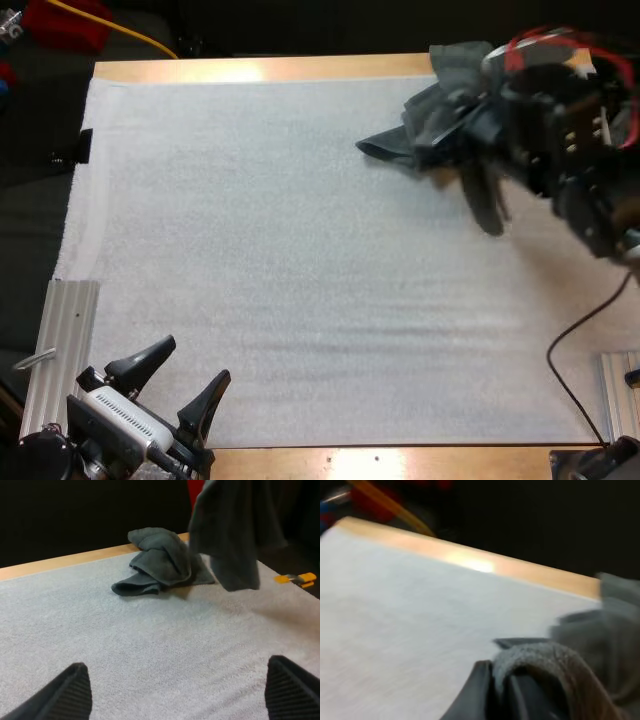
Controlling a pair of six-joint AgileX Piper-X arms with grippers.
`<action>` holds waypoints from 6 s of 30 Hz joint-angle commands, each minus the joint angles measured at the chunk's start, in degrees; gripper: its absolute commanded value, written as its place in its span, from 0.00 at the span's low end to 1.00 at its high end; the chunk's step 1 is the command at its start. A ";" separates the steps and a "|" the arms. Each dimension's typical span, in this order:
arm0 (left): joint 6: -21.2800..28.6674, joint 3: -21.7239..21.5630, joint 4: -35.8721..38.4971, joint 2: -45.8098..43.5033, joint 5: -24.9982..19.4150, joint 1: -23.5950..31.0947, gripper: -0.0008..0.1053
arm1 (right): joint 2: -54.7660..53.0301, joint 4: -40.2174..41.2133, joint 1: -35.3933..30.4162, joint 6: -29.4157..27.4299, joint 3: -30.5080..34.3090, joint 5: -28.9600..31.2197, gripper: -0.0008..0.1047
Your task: Pick towel from pile, fold and stack
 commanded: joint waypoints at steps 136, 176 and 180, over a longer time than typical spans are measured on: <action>-0.57 1.18 8.17 14.05 1.08 -0.23 0.66 | -31.65 17.08 9.04 29.72 41.45 11.49 0.65; -1.85 1.18 9.34 14.05 3.38 -0.23 0.66 | -18.89 -22.39 -25.54 29.99 64.47 -36.24 0.65; -1.85 1.18 9.34 14.05 3.38 -0.23 0.66 | -13.91 -24.81 -25.54 30.22 64.47 -36.59 0.65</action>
